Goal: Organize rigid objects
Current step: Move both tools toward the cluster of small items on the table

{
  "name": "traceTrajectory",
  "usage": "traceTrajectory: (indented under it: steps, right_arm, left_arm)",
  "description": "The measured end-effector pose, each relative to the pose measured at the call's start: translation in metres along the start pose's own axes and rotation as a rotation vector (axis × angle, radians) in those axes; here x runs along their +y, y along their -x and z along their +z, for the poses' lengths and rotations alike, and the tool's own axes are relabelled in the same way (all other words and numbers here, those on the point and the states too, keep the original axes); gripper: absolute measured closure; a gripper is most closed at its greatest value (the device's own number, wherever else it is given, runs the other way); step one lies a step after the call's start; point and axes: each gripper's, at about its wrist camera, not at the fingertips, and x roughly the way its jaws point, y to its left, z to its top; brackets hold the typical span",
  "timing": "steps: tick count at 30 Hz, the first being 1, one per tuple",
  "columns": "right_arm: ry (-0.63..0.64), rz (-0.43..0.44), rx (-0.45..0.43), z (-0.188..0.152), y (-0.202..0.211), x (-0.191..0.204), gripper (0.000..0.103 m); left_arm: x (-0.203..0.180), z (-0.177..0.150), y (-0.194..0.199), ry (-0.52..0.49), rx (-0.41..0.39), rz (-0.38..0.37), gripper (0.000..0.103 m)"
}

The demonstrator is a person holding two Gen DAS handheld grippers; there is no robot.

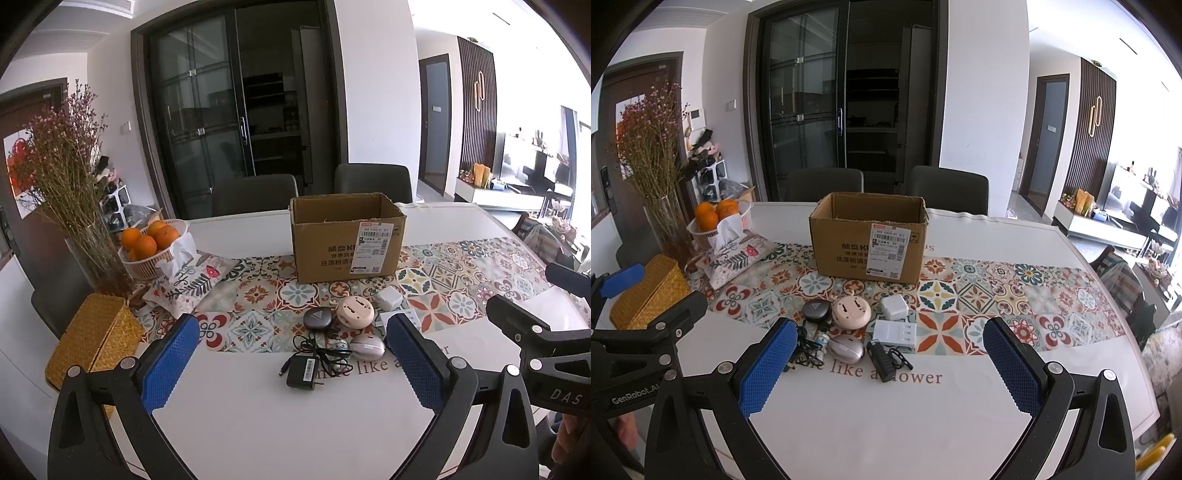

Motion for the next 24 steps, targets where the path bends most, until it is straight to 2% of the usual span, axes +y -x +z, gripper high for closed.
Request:
traceTrajectory:
  steps: [12,18,24]
  right_arm:
    - [-0.002,0.024,0.031,-0.007,-0.007,0.005,0.002]
    - [-0.007,0.058,0.084,-0.01,-0.024,0.003,0.002]
    - [0.024,0.077,0.144,-0.016,-0.055,0.007,0.002]
  left_arm:
    - [0.0,-0.007,-0.003,0.006,0.035,-0.007,0.0]
    - [0.0,-0.009,-0.024,0.002,0.101,-0.006,0.0]
    - [0.002,-0.025,-0.055,0.009,0.191,0.003,0.001]
